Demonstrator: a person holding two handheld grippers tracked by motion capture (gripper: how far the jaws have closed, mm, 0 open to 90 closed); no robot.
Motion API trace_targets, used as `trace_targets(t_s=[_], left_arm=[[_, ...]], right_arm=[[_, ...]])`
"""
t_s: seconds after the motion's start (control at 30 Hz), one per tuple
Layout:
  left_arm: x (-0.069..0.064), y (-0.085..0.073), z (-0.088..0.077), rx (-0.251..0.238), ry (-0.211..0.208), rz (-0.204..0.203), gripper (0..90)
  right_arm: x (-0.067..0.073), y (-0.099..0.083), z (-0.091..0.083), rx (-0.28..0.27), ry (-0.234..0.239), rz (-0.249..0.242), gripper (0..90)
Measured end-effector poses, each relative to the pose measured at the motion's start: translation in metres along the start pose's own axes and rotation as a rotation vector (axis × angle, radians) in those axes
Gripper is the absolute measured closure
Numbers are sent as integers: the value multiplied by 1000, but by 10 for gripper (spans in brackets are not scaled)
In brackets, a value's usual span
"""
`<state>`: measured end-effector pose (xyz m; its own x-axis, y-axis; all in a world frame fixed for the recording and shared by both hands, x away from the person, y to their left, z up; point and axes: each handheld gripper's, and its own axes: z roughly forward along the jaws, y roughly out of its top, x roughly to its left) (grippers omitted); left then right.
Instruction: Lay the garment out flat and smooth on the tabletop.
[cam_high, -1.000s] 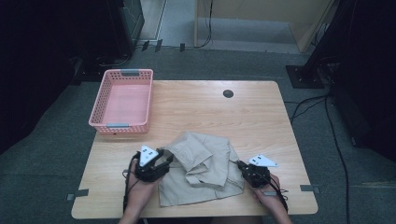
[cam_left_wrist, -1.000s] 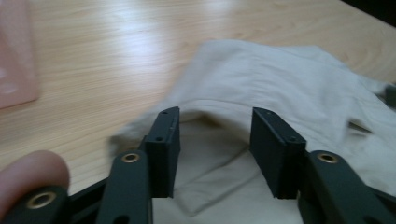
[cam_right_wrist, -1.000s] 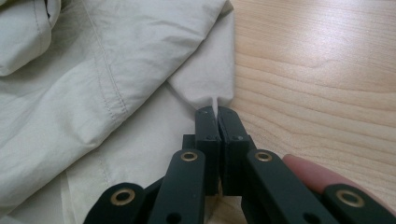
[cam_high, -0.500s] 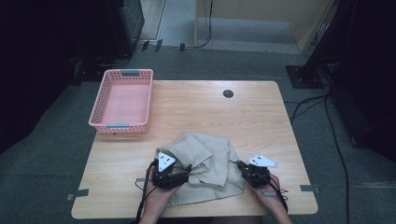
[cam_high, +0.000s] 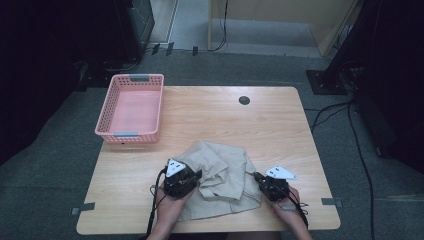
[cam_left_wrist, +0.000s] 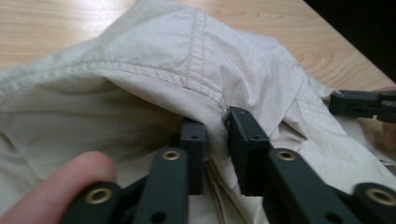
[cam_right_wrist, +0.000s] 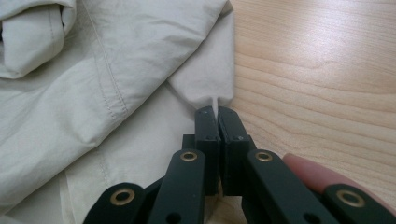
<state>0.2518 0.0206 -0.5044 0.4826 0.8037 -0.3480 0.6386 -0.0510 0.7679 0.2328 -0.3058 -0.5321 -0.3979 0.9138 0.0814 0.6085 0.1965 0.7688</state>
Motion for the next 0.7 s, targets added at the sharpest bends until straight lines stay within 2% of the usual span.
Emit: trace_targets(t_s=[0.07, 0.2, 0.27, 0.37, 0.5, 0.63, 0.7], left_arm=[[5, 2, -5, -12, 0, -2, 833], [19, 4, -13, -29, 7, -22, 848], [29, 5, -19, -39, 21, -39, 854], [40, 5, -27, -43, 45, -36, 855], [57, 5, -36, -55, 95, -37, 845], [73, 2, -39, -50, 149, -39, 862], [80, -1, -37, -43, 158, -45, 873]], right_arm=[[1, 0, 0, -1, -16, -4, 888], [2, 0, 0, -4, -42, -13, 887], [3, 0, 0, -4, -43, -12, 888], [3, 0, 0, -4, -49, -16, 888], [1, -1, -2, 2, -100, -35, 889], [-7, -3, -6, 1, -104, -6, 890], [-12, -5, -8, 1, -93, 19, 891]])
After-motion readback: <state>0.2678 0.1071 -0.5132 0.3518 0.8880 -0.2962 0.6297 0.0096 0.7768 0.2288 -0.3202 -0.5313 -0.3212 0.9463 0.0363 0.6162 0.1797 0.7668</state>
